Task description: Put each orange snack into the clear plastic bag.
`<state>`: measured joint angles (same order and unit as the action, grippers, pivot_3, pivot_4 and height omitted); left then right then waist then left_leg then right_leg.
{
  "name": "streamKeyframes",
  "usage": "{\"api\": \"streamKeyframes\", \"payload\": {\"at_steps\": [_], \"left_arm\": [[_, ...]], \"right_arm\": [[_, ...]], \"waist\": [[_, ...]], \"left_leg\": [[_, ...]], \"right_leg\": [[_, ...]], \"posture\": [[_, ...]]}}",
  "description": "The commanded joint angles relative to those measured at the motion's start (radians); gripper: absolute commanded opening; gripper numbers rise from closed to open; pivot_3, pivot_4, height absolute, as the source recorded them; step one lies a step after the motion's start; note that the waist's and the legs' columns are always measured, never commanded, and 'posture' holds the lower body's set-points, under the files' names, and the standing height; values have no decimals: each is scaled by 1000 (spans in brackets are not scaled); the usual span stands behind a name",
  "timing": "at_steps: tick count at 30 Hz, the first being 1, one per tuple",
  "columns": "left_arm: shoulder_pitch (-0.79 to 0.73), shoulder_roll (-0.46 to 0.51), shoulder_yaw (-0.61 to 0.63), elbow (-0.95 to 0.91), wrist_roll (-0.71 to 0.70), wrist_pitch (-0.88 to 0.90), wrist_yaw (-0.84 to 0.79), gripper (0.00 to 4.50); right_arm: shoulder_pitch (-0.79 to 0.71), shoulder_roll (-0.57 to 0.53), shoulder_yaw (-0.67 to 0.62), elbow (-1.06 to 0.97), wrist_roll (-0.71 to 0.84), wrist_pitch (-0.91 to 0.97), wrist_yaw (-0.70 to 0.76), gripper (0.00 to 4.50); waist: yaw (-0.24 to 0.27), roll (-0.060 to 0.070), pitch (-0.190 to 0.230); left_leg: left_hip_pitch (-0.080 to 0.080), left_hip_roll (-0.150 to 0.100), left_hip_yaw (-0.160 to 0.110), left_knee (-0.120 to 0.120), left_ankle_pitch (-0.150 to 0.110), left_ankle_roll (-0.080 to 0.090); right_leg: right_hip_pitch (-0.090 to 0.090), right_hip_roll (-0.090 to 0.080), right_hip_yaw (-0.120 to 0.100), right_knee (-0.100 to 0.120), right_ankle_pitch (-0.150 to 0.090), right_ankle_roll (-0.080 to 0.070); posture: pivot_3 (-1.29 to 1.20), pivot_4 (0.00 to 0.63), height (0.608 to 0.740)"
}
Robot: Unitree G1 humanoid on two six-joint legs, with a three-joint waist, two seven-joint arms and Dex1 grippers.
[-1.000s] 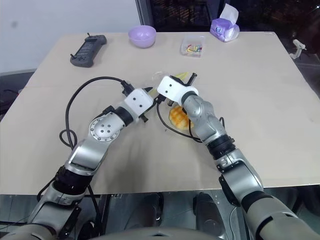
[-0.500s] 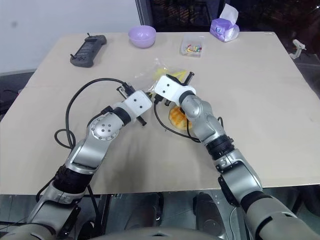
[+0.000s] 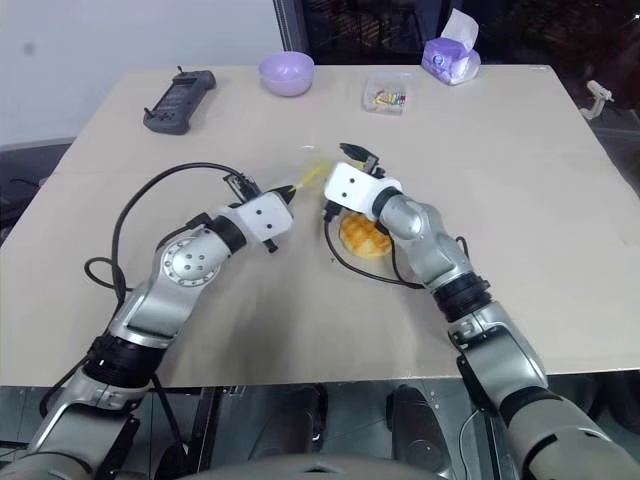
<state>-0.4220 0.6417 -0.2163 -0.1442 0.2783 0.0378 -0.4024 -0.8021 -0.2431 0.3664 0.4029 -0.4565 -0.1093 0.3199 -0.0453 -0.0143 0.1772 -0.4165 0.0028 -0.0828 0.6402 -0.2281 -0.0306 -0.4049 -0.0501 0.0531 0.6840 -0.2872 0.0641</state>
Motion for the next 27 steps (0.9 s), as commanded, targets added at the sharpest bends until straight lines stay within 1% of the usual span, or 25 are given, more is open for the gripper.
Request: {"api": "streamKeyframes", "payload": {"at_steps": [1, 3, 7, 11, 13, 14, 18, 20, 21, 22, 23, 24, 25, 26, 27], "left_arm": [[26, 48, 46, 6, -36, -179, -38, 0], [35, 65, 60, 24, -46, -234, -53, 0], [57, 100, 66, 58, -56, -329, -95, 0], [58, 117, 74, 85, -48, -407, -109, 0], [52, 120, 76, 101, -39, -439, -108, 0], [49, 122, 78, 113, -32, -450, -105, 0], [44, 119, 86, 148, -7, -477, -88, 0], [42, 116, 88, 156, 2, -487, -79, 0], [41, 115, 88, 159, 3, -490, -79, 0], [40, 114, 88, 161, 2, -490, -80, 0], [41, 113, 89, 161, 4, -487, -78, 0], [42, 113, 90, 161, 4, -483, -79, 654], [41, 114, 89, 162, 7, -484, -78, 858], [41, 113, 89, 161, 10, -486, -78, 1293], [41, 112, 90, 162, 13, -488, -76, 1863]], "right_arm": [[-44, -42, 36, 29, -74, -93, -48, 4264], [-54, -62, 57, 66, -103, -135, -61, 4264], [-90, -65, 43, 116, -108, -170, -98, 4264], [-113, -82, 56, 167, -127, -219, -100, 4264], [-108, -88, 56, 173, -115, -250, -82, 3770], [-103, -92, 56, 169, -107, -264, -66, 3590], [-98, -99, 49, 170, -111, -274, -59, 2030], [-98, -100, 48, 172, -112, -275, -58, 1107], [-97, -99, 48, 173, -112, -274, -57, 549], [-97, -99, 48, 173, -113, -272, -54, 125], [-97, -98, 49, 174, -115, -270, -55, 56], [-96, -97, 49, 174, -116, -269, -55, 0], [-96, -95, 48, 174, -116, -267, -55, 0], [-95, -94, 47, 174, -115, -267, -54, 0], [-95, -93, 47, 173, -114, -265, -54, 0]], "waist": [[-4, 0, 0], [-4, 0, 0], [-5, 0, 0], [-11, 0, 0], [-11, 0, 0], [-12, 0, 0], [-19, 0, 0], [-22, 0, 0], [-22, 0, 0], [-22, 0, 0], [-22, 0, 0], [-23, 0, 0], [-23, 0, 0], [-23, 0, 0], [-23, 0, 0]], "left_leg": [[0, 0, 0, 0, 0, 0], [0, 0, 1, 0, 0, 0], [0, 0, 1, 0, 0, 0], [0, 0, 1, 1, 0, 0], [0, 0, 1, 2, 0, 1], [0, 0, 1, 2, 0, 1], [0, 0, 1, 4, -2, 4], [1, 0, 0, 5, -2, 4], [1, 0, 0, 7, -3, 5], [1, 0, 0, 7, -3, 5], [1, 0, 0, 8, -3, 5], [1, 0, 0, 8, -3, 5], [1, 0, 0, 9, -3, 5], [1, 0, 0, 9, -3, 5], [1, 0, 0, 9, -3, 5]], "right_leg": [[0, 0, 0, 0, 0, 0], [0, 0, 1, 0, 0, 0], [0, 0, 1, 1, 0, 0], [0, 0, 1, 2, 0, 0], [0, 0, 0, 3, 0, 0], [0, 0, 0, 3, 0, 0], [0, 0, 1, 5, 0, 0], [0, 0, 1, 7, 0, 0], [0, 0, 1, 9, 0, 0], [0, 0, 1, 10, 0, 0], [0, 1, 1, 10, 0, 0], [0, 1, 1, 11, 0, 0], [0, 1, 1, 11, 0, 0], [0, 1, 1, 12, 0, 0], [0, 1, 1, 12, 0, 0]], "posture": [[0, 150, 740], [0, 150, 740], [0, 150, 740], [0, 150, 740], [0, 150, 740], [0, 150, 740], [0, 150, 740], [0, 150, 740], [0, 150, 740], [0, 150, 740], [0, 150, 740], [0, 150, 740], [0, 150, 740], [0, 150, 740], [0, 150, 740]]}}
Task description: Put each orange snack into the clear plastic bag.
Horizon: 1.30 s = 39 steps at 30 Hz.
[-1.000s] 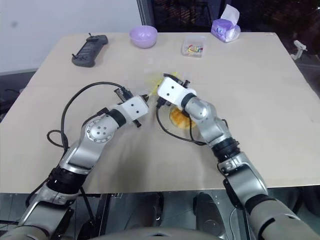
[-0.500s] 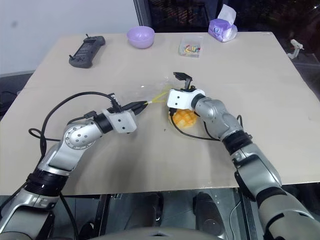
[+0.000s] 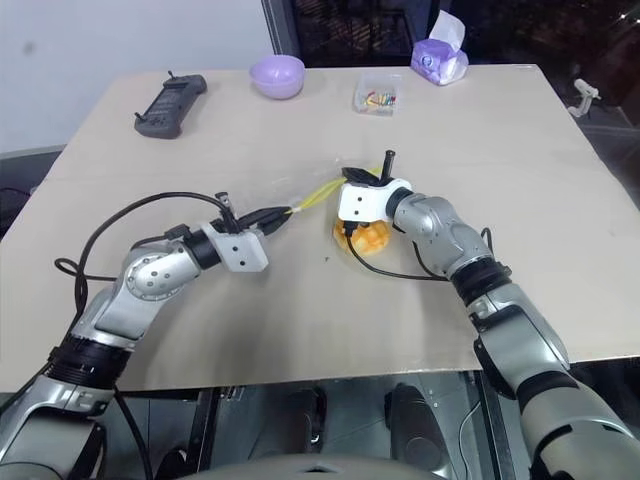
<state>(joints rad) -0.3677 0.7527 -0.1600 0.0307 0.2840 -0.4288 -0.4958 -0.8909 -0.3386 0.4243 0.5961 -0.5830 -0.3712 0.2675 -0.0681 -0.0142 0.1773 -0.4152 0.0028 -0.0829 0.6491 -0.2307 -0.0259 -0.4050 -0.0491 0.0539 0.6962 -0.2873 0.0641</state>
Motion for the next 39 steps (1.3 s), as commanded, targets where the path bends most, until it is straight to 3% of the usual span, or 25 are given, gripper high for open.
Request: {"api": "streamKeyframes", "payload": {"at_steps": [1, 8, 14, 25, 39], "left_arm": [[-11, -2, 35, -15, 21, -19, 30, 2153], [6, -14, 37, -44, 68, 20, 59, 2153], [8, -33, 25, -85, 137, 158, 41, 2153], [10, -144, 13, -218, 290, 456, 73, 2153], [-10, -165, -11, -204, 332, 517, 71, 2153]], "right_arm": [[-6, 5, -11, -19, 11, 0, -2, 0], [-11, 13, -5, -15, -6, 23, -10, 0], [-7, 20, 1, -32, -29, 47, -14, 0], [43, 133, -12, -166, -135, 358, -108, 0], [68, 129, 14, -245, -163, 431, -88, 0]], "waist": [[0, 0, 0], [0, 0, 0], [-1, 0, 0], [-3, 0, 0], [0, 0, 0]], "left_leg": [[0, 0, 0, 0, 0, 0], [0, 0, 0, 0, 0, 0], [0, 0, 0, 0, 0, 0], [0, 1, 0, 0, 0, 0], [0, 0, -1, 1, 0, 0]], "right_leg": [[0, 0, 0, 0, 0, 0], [0, 0, 0, 0, 0, 0], [0, 0, 0, 0, 0, 0], [0, 1, 0, 1, 0, 0], [0, 1, 0, 0, 0, 0]], "posture": [[0, 150, 740], [0, 150, 740], [0, 150, 740], [0, 150, 740], [0, 150, 740]]}}
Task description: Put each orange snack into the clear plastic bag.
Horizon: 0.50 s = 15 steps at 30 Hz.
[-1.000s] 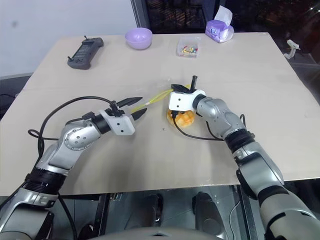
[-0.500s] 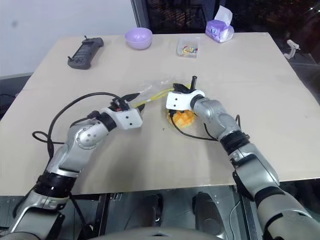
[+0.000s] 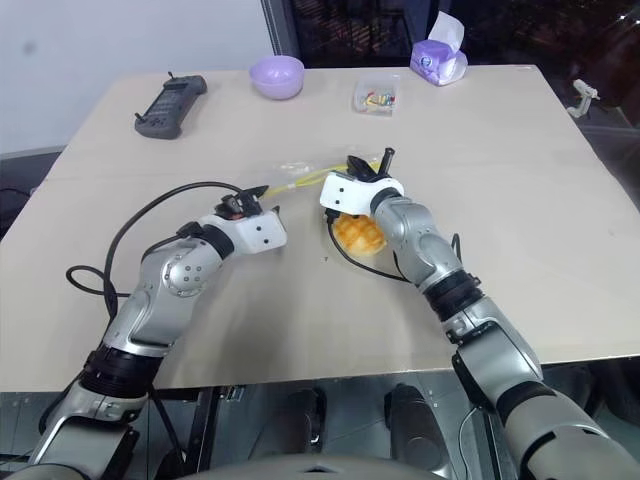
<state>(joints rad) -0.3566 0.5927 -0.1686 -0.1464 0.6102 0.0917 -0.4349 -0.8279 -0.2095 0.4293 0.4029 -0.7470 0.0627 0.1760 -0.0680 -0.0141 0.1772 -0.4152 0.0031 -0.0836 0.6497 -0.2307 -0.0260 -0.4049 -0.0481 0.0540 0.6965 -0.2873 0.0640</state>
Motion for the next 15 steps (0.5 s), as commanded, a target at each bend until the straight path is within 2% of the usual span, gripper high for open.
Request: {"api": "streamKeyframes", "payload": {"at_steps": [1, 11, 14, 15], "left_arm": [[-24, -7, -3, -23, 6, -5, 11, 2153], [-43, -18, -17, 7, -2, -12, 12, 2153], [-44, -22, -18, 11, -8, -10, 11, 1343], [-44, -23, -18, 12, -8, -9, 12, 923]], "right_arm": [[6, 0, 10, -54, 2, -3, 6, 0], [11, 1, 16, -65, 13, -10, 23, 0], [14, 1, 15, -65, 21, -12, 30, 0], [15, 1, 15, -65, 24, -11, 34, 0]], "waist": [[0, 0, 0], [0, 0, 0], [0, 0, 0], [0, 0, 0]], "left_leg": [[0, 0, 0, 0, 0, 0], [0, 0, 0, 0, 0, 0], [0, 0, 0, 0, 0, 0], [0, 0, 0, 0, 0, 0]], "right_leg": [[0, 0, 0, 0, 0, 0], [0, 0, 0, 0, 0, 0], [0, 0, 0, 0, 0, 0], [0, 0, 0, 0, 0, 0]], "posture": [[0, 150, 740], [0, 150, 740], [0, 150, 740], [0, 150, 740]]}}
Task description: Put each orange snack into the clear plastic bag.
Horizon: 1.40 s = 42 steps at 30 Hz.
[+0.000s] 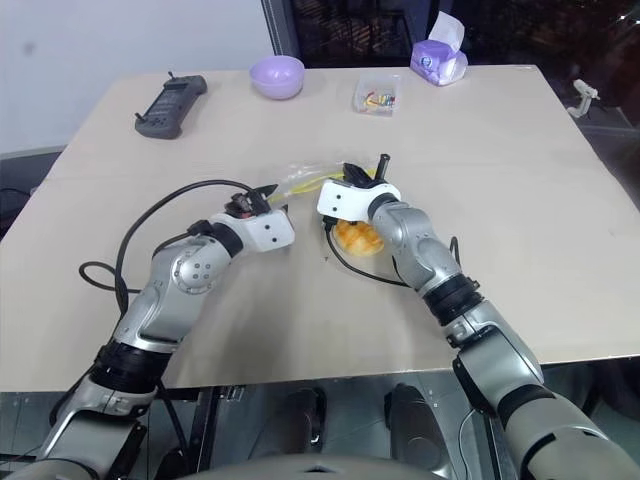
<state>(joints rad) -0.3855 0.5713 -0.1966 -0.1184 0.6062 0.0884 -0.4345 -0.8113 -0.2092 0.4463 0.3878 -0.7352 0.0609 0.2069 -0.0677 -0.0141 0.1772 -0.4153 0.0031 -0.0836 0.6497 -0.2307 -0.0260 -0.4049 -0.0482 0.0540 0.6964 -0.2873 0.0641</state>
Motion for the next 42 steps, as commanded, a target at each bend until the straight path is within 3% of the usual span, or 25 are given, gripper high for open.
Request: {"api": "streamKeyframes", "payload": {"at_steps": [1, 2, 3, 6, 13, 14, 17, 21, 25, 26, 27, 35, 42], "left_arm": [[-15, -2, 9, -15, -3, -6, 13, 426], [-14, -3, 9, -15, -3, -5, 14, 54], [-14, -4, 9, -14, -3, -4, 14, 10], [-15, -6, 9, -12, -1, -1, 16, 0], [-16, -14, 10, -2, 2, 4, 26, 0], [-17, -15, 10, -1, 3, 5, 27, 0], [-19, -18, 10, 2, 3, 9, 30, 0], [-19, -28, 10, 7, -6, 14, 36, 0], [-20, -36, 5, 13, -3, 14, 39, 0], [-22, -38, 5, 14, -2, 14, 39, 0], [-23, -40, 4, 16, -2, 15, 40, 0], [-34, -49, 4, 26, -1, 8, 45, 0], [-34, -55, 11, 17, -17, 6, 44, 0]], "right_arm": [[-2, 1, -2, -50, 14, -9, 5, 0], [-1, 1, -3, -51, 17, -10, 8, 0], [1, 1, -6, -52, 28, -13, 16, 0], [13, 3, -25, -70, 79, -18, 50, 895], [6, -19, -17, -78, 89, -14, 73, 4260], [7, -23, -23, -87, 105, -15, 94, 4421], [19, -42, -61, -152, 184, 13, 190, 4421], [64, -12, -162, -313, 408, 278, 424, 4421], [49, 15, -257, -378, 539, 431, 461, 4421], [47, 23, -273, -391, 572, 457, 466, 3777], [46, 36, -288, -405, 605, 487, 471, 3600], [65, 134, -252, -434, 709, 600, 427, 13], [53, 150, -244, -367, 728, 579, 380, 13]], "waist": [[0, 0, 0], [0, 0, 0], [0, 0, 0], [0, 0, 0], [1, 0, 0], [1, 0, 0], [1, 0, 0], [3, 0, 0], [2, 0, 0], [2, 0, 0], [2, 0, 0], [1, 0, 0], [6, 0, 0]], "left_leg": [[0, 0, 0, 0, 0, 0], [0, 0, 0, 0, 0, 0], [0, 0, 0, 0, 0, 0], [0, 0, 0, 0, 0, 0], [0, 0, 0, 0, 0, 0], [0, 0, 0, 0, 0, 0], [0, 0, 0, 0, 0, 0], [0, 0, 0, 0, 0, 0], [0, 0, -1, 0, 0, 0], [0, 0, -1, 0, 0, 0], [0, 0, -1, 0, 0, 0], [0, 0, -1, 0, 0, 0], [0, 0, -1, 0, 0, 0]], "right_leg": [[0, 0, 0, 0, 0, 0], [0, 0, 0, 0, 0, 0], [0, 0, 0, 0, 0, 0], [0, 0, 0, 0, 0, 0], [0, 0, 0, 0, 0, 0], [0, 0, 0, 0, 0, 0], [0, 0, 0, 0, 0, 0], [0, 0, 0, 0, 0, 0], [1, 0, -1, 0, 0, 0], [1, 0, -1, 0, 0, 0], [1, 0, -1, 0, 0, 0], [1, 0, -1, 0, 0, 0], [1, 0, -1, 0, 0, 0]], "posture": [[0, 150, 740], [0, 150, 740], [0, 150, 740], [0, 150, 740], [0, 150, 740], [0, 150, 740], [0, 150, 740], [0, 150, 740], [0, 150, 740], [0, 150, 740], [0, 150, 740], [0, 150, 740], [0, 150, 740]]}}
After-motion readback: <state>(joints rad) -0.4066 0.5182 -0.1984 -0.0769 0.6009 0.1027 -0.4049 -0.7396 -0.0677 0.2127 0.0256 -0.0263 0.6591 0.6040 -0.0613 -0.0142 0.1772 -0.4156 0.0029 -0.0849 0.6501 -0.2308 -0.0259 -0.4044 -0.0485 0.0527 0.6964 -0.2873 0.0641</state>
